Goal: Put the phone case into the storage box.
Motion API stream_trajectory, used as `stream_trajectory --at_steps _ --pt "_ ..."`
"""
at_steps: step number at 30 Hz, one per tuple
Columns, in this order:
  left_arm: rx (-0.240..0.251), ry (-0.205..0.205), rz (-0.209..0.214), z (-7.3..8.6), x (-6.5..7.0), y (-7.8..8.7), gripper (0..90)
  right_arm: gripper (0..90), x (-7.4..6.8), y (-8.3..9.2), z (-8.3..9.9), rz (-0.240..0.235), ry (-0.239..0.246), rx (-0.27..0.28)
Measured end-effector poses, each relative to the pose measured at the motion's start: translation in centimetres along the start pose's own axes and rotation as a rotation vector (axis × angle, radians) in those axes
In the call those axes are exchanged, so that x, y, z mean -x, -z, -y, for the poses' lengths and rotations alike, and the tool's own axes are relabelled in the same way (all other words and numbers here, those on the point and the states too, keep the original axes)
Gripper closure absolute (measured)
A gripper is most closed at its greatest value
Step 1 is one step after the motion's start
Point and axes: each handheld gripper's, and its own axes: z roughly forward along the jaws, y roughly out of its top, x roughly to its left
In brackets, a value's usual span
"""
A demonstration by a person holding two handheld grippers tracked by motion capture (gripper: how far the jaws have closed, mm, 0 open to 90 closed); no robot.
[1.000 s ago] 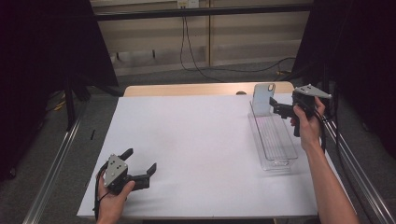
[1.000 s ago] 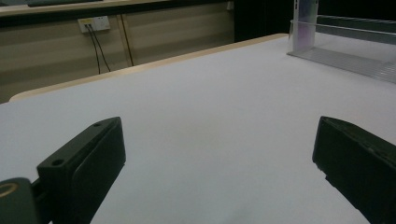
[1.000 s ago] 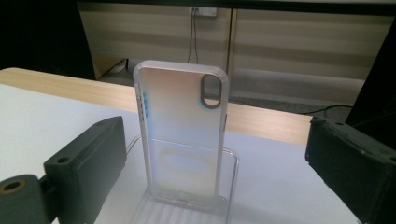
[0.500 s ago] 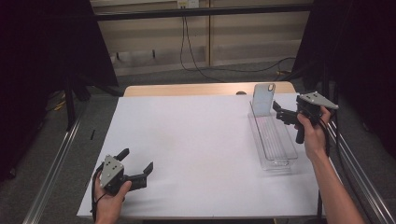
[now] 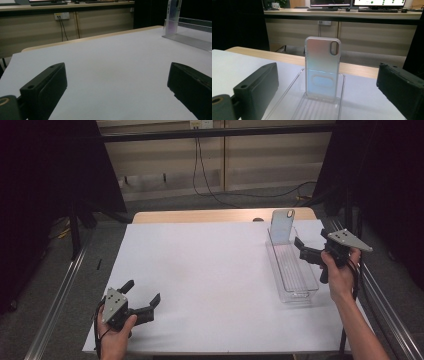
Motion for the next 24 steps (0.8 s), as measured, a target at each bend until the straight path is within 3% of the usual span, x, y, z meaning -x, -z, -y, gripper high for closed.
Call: stream_trajectory --at_steps 24 --pt "0.014 0.011 -0.009 0.0 0.0 0.2 2.5 0.3 -1.6 5.1 2.3 0.009 0.037 0.018"
